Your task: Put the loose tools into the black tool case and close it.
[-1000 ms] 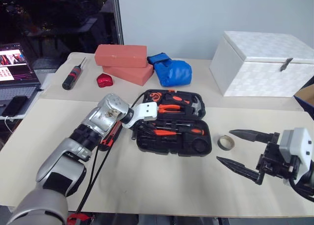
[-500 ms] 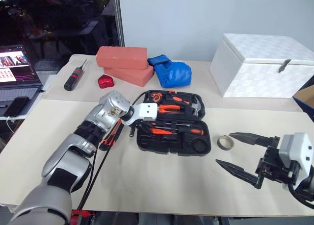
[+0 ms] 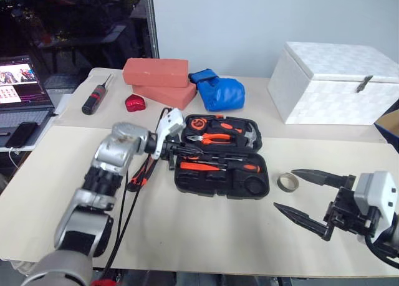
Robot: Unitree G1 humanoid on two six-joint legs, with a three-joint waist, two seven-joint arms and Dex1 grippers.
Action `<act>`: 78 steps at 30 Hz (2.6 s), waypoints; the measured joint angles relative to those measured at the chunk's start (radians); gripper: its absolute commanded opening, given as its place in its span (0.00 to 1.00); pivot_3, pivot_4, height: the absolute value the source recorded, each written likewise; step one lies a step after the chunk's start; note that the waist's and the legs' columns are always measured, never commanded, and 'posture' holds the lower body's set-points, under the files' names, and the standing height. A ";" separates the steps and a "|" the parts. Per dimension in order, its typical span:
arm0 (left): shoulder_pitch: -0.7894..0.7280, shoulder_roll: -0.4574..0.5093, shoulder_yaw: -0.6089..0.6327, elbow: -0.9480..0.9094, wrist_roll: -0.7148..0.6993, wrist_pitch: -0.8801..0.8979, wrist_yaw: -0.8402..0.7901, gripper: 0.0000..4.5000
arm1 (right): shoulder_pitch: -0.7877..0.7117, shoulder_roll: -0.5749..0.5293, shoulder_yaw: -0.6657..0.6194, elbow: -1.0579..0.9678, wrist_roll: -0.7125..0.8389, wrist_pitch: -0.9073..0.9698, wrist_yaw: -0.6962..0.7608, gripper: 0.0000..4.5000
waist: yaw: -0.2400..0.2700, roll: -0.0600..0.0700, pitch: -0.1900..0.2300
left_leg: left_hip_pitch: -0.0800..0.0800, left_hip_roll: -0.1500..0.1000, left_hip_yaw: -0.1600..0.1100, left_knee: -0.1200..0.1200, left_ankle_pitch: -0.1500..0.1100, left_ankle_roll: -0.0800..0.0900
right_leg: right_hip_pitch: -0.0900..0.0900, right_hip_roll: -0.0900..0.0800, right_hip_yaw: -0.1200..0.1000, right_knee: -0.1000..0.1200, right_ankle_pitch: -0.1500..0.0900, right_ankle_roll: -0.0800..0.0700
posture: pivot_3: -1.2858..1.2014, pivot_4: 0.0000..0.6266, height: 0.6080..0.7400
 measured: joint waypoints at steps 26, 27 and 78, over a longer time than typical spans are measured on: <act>0.081 -0.037 0.030 -0.162 -0.078 0.132 0.304 0.01 | -0.095 -0.006 0.090 0.045 -0.006 0.000 0.002 1.00 | 0.001 0.001 -0.002 | 0.003 -0.001 0.000 0.000 0.000 0.000 | 0.002 -0.001 0.000 -0.002 0.001 -0.001 | 0.52 0.24 1.00; 0.077 -0.045 0.008 -0.131 -0.054 0.100 0.314 0.01 | -0.094 -0.006 0.090 0.044 -0.009 0.000 0.001 1.00 | 0.002 0.001 -0.002 | 0.003 -0.001 0.000 0.000 0.000 0.000 | 0.002 -0.001 0.000 -0.002 0.001 -0.001 | 0.52 0.24 1.00; 0.057 -0.101 -0.003 0.022 -0.052 0.077 0.258 0.01 | -0.037 -0.003 0.078 -0.006 -0.015 0.000 -0.043 1.00 | 0.004 0.002 -0.003 | 0.001 -0.002 -0.001 0.000 0.000 0.000 | 0.002 -0.001 0.000 -0.002 0.000 0.000 | 0.52 0.24 1.00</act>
